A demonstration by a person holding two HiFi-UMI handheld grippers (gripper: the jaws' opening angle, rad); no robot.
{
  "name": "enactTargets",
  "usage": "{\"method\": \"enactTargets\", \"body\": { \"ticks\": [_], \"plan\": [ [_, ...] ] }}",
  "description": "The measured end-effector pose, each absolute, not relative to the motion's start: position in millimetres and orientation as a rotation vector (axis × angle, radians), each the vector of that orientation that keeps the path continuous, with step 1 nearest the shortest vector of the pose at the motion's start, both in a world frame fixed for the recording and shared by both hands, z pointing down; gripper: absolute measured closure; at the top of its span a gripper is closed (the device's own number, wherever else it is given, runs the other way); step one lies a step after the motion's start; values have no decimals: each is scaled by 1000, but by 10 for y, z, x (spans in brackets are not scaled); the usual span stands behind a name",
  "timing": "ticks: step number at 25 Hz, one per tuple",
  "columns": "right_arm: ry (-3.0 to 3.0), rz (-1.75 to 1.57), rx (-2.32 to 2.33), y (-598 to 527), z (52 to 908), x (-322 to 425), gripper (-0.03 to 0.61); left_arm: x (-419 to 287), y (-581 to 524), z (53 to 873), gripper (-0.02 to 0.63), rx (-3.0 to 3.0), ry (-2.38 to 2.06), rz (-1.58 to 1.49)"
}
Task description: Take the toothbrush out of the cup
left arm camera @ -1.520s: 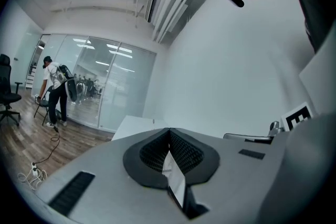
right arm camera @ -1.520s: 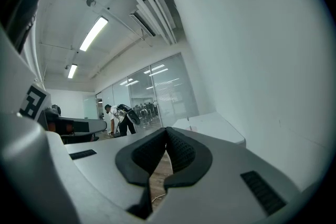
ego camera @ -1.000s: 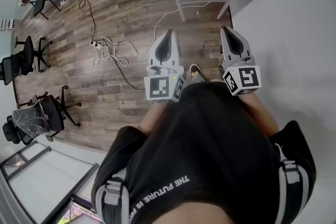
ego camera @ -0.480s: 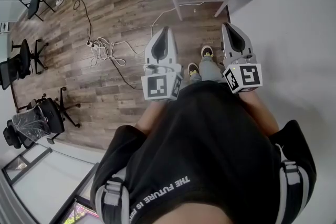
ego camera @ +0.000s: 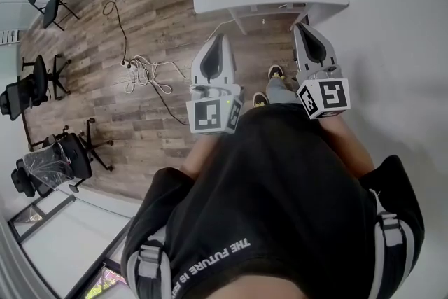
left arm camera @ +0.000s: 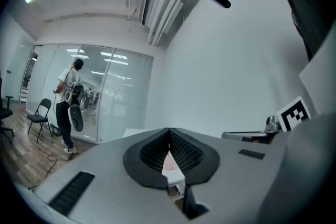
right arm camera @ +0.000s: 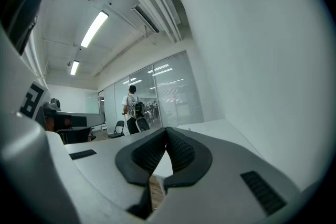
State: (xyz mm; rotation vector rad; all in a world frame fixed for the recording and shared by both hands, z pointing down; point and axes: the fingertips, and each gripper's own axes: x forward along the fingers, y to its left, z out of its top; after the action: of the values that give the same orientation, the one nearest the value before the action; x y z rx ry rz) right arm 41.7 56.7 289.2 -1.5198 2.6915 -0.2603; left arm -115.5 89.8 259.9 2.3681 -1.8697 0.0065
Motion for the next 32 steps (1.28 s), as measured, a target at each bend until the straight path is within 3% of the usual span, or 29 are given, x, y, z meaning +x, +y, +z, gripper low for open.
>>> {"method": "enactTargets", "body": {
  "ticks": [17, 32],
  "plan": [
    [2647, -312, -1520, -220, 3087, 836, 565, -873, 207, 2694, 595, 2337, -1905, 99],
    [2690, -323, -1512, -729, 3194, 492, 565, -1233, -312, 2852, 595, 2290, -1910, 71]
  ]
}}
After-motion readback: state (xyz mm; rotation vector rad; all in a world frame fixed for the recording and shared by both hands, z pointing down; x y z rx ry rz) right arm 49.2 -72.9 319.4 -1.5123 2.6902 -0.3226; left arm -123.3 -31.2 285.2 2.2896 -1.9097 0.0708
